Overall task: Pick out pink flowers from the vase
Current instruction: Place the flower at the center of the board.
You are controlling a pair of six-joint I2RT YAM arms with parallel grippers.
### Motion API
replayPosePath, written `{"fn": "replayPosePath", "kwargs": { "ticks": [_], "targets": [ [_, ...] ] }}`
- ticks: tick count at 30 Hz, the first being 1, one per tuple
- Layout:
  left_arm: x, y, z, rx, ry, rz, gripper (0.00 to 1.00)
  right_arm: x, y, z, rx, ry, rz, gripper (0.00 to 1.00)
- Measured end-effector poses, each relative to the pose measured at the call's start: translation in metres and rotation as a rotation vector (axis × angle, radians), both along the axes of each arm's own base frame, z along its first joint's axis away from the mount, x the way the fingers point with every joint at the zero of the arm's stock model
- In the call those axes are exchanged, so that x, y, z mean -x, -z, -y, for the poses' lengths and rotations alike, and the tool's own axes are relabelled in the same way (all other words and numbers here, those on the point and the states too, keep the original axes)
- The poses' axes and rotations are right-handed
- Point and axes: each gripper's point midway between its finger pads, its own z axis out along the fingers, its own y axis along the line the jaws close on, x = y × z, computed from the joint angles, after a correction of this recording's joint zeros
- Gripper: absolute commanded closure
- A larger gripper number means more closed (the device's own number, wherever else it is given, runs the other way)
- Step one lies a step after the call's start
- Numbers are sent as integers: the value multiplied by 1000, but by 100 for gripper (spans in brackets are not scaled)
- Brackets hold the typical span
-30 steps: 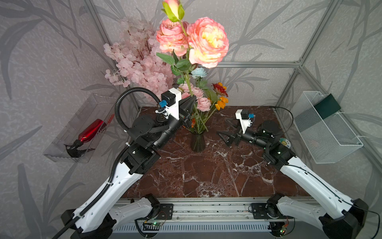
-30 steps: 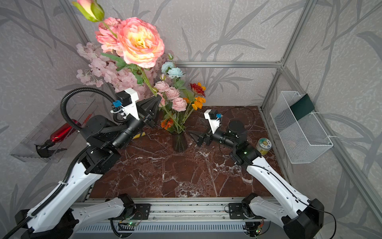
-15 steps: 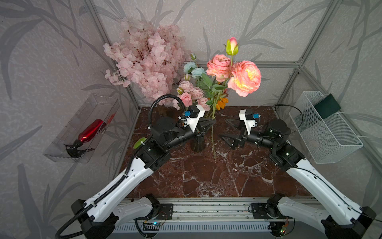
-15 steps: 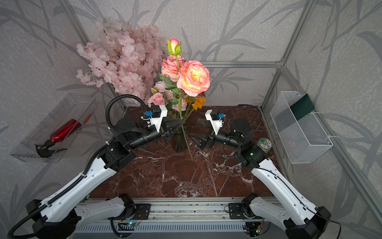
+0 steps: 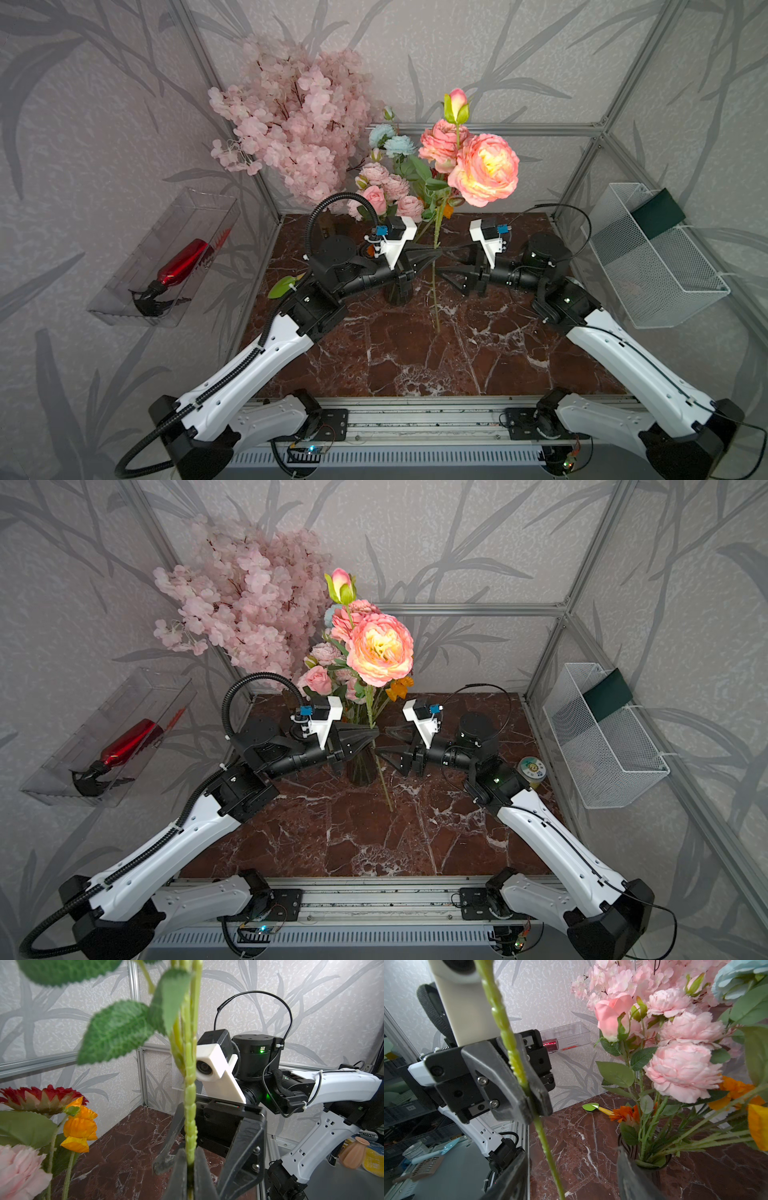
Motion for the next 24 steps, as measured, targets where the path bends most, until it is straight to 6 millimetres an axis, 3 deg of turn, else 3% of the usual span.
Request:
{"fn": "replayPosePath", "kwargs": {
  "ticks": [5, 12, 19, 24],
  "targets": [
    [-2, 5, 3, -7, 3, -17, 100, 1, -6, -4, -9, -26, 1, 60],
    [-3, 6, 3, -9, 3, -20, 100, 3, -5, -7, -10, -45, -6, 71],
    [-3, 7, 3, -9, 2, -20, 100, 4, -7, -12, -9, -65, -6, 73],
    [-3, 8, 3, -11, 2, -22, 100, 7, -12, -14, -12, -76, 5, 87]
  ]
}}
